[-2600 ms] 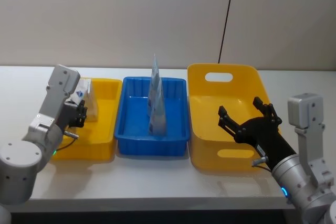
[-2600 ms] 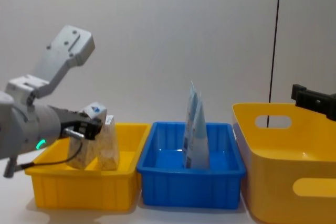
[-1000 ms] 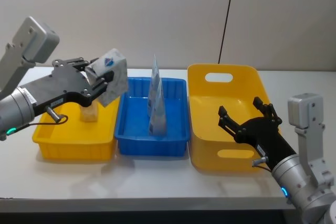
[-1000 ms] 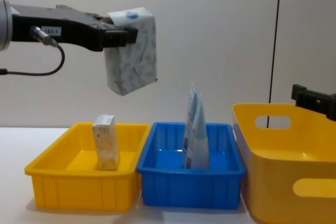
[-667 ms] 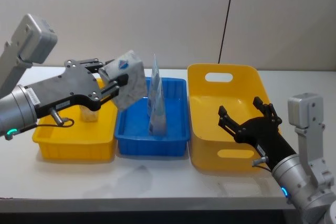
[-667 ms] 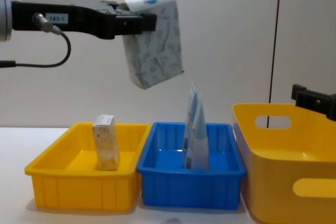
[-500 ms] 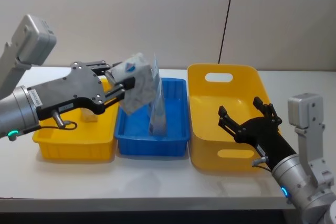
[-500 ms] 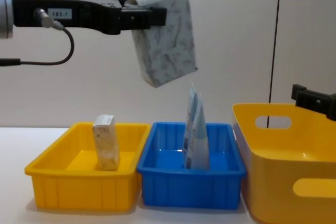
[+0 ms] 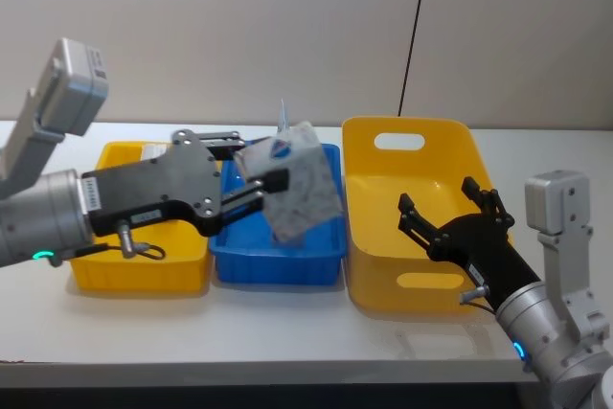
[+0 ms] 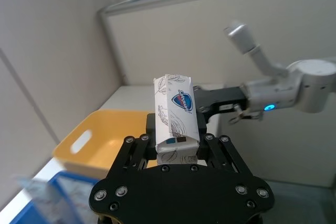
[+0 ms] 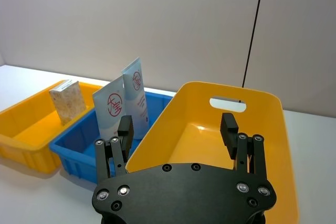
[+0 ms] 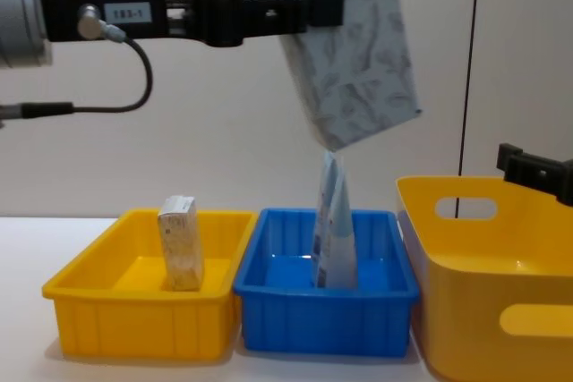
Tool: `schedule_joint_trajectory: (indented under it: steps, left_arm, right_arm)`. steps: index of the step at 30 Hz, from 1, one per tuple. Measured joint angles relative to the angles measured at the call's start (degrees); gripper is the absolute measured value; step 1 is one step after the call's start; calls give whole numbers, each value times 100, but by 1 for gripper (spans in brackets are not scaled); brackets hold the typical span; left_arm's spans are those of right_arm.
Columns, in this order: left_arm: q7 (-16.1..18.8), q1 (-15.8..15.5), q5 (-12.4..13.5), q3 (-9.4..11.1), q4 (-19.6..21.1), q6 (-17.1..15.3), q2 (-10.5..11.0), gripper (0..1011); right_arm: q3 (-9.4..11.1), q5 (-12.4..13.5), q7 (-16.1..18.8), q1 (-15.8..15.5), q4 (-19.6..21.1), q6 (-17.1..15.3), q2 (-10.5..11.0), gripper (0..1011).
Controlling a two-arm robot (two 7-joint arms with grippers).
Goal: Bimanual collaborative sorting of washing and personal care products
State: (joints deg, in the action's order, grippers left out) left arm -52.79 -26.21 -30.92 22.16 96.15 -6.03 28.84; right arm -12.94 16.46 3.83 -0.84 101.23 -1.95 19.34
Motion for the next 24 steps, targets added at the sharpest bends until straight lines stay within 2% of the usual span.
schedule_joint_trajectory:
  steps: [7,15,24]
  left_arm:
    - [-377,-209,-131,283,-351,255,-279,358]
    - [-547,-411,-136,464,-899,591,-524,358]
    - [-688,-595,-112,552,-1434,837,-570,358]
  right_arm:
    - [0,0,0,0,0,0,0,1002]
    - [0,0,0,0,0,0,0,1002]
    - [0,0,0,0,0,0,0,1002]
